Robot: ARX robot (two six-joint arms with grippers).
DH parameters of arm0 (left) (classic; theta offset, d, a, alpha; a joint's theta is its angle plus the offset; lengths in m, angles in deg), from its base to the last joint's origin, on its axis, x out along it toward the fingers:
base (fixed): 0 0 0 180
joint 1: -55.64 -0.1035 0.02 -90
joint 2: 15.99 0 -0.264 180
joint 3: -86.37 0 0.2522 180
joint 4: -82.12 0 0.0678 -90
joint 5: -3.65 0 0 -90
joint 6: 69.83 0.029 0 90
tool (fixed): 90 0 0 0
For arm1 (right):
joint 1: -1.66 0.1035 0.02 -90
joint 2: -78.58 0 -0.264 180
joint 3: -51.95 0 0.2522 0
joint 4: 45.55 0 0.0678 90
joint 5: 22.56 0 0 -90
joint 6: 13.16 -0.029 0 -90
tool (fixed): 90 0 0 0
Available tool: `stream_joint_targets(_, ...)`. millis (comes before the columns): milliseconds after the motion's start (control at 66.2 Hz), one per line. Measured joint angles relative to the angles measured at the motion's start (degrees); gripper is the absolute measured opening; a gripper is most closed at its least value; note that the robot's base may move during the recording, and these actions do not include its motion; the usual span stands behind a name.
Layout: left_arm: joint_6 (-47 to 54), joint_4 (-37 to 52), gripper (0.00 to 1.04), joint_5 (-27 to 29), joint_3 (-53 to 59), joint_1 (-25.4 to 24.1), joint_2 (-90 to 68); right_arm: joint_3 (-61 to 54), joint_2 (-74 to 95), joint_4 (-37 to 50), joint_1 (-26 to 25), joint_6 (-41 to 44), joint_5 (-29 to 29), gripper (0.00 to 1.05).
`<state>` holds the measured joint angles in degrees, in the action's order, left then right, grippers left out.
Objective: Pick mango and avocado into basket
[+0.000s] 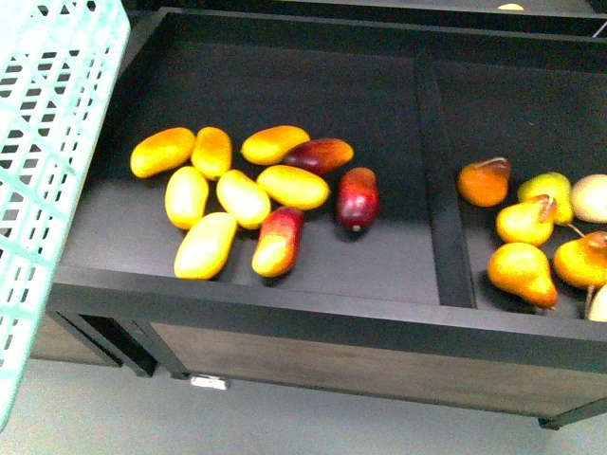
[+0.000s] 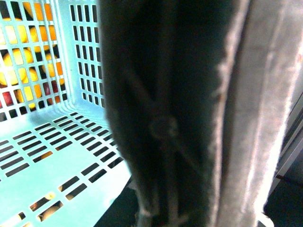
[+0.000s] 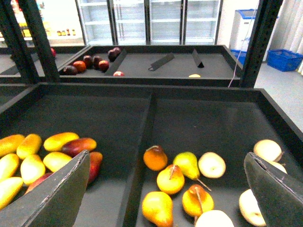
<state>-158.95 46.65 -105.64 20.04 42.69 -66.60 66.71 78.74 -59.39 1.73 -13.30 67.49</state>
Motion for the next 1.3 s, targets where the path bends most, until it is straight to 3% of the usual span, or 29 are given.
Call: stream_joint_targets(1298,0.0,0.0,0.15,-0.2,-0.1,0.0,-0.1,0.0,0.0,0.0,0.0,0.0,0.0,0.96)
